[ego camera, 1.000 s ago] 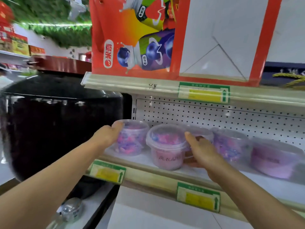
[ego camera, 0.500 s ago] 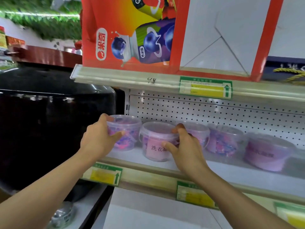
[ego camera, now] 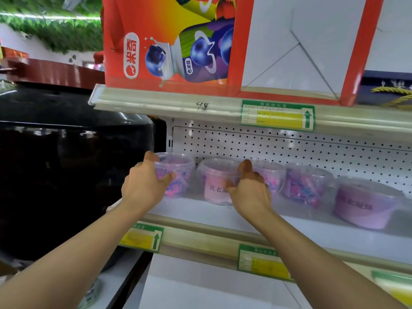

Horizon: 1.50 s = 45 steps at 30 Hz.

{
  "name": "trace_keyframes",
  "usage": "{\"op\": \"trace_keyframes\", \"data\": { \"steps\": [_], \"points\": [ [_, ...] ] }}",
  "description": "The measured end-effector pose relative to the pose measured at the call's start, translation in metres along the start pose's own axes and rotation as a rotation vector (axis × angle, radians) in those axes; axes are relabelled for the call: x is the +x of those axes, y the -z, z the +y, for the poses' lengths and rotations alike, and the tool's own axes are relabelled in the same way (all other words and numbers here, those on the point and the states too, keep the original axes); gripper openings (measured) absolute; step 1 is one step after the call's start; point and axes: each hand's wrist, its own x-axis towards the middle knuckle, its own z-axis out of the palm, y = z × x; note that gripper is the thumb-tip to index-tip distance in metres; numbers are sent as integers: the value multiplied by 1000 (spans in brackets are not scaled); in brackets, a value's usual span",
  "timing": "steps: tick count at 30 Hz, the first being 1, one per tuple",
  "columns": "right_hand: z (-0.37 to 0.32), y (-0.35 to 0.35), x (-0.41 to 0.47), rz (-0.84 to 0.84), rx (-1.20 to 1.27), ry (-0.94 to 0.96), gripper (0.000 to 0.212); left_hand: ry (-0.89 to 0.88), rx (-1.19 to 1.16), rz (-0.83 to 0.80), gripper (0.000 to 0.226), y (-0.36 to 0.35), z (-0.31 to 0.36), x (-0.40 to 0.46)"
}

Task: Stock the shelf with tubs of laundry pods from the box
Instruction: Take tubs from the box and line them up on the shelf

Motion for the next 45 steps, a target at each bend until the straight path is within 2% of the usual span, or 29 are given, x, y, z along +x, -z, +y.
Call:
{"op": "trace_keyframes", "data": {
  "steps": [3, 6, 10, 13, 16, 20, 22, 26, 29, 35, 45],
  "points": [
    [4, 4, -11, -89, -61, 37, 67, -2, 57, -39, 57, -4, 2, -5],
    [14, 21, -36, -46, -141, 210, 83, -48, 186, -26, 76, -8, 7, -24],
    [34, 50, -70, 100, -215, 432, 73, -243, 208, 85, 69, -9, 31, -61],
    [64, 66, -89, 240, -210, 499, 59, -349, 164, 19, 60, -11, 61, -97],
    [87, 80, -109, 227, -177, 541, 47, -393, 98, -43, 51, -16, 85, -131],
    [138, 104, -146, 131, -197, 575, 35, -412, 86, -124, 34, -36, 121, -191],
    [170, 112, -164, 63, -227, 580, 37, -415, 129, -164, 28, -51, 136, -223],
    [238, 127, -200, -197, -231, 530, 45, -322, 195, -314, 25, -87, 160, -292],
    [286, 131, -225, -331, -226, 494, 45, -260, 252, -408, 27, -115, 169, -346],
    [377, 127, -283, -570, -253, 385, 40, -166, 376, -593, 25, -170, 166, -449],
    [494, 107, -376, -783, -304, 67, 37, -143, 373, -872, 24, -246, 130, -559]
  ]
}}
